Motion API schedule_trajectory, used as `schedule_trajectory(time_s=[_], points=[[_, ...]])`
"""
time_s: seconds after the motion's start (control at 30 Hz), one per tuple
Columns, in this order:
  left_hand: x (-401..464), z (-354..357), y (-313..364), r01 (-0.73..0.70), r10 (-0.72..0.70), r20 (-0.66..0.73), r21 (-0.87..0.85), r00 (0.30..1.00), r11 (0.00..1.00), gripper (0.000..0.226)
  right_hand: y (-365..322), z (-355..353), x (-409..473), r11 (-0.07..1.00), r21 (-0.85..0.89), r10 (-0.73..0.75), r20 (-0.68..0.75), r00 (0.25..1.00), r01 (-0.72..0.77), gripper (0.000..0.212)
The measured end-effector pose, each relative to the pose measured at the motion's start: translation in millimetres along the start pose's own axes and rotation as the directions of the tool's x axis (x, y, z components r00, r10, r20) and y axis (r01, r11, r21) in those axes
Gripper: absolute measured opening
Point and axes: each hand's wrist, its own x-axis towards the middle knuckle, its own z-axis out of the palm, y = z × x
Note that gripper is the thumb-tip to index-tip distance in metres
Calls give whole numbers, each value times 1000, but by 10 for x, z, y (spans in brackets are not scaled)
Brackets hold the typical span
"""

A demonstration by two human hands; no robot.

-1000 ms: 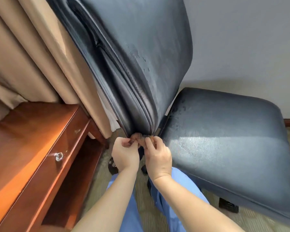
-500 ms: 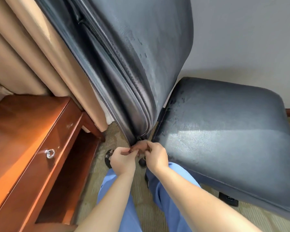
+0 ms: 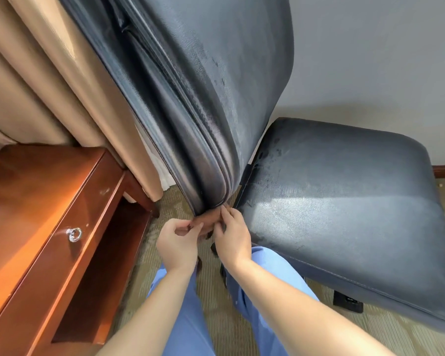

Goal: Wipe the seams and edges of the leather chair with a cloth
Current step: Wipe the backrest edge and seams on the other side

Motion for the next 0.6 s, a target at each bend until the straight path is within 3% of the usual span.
schedule_trajectory(time_s=[0.13, 0.27, 0.4, 0.6], points=[[87, 88, -144, 93, -94, 52, 17, 994, 996, 25, 60, 40, 108, 983, -180, -16, 28, 999, 21, 21], [109, 204, -238, 133, -143, 116, 90, 983, 987, 31, 97, 43, 200, 939, -306, 214, 160, 964, -157, 24], [107, 204, -252, 108, -128, 130, 152, 983, 982, 28, 115, 23, 191, 950, -226, 251, 141, 958, -216, 21], [-31, 26, 60, 15, -28, 93, 134, 995, 991, 26, -78, -246, -1, 975, -165, 156, 27, 987, -150, 27]])
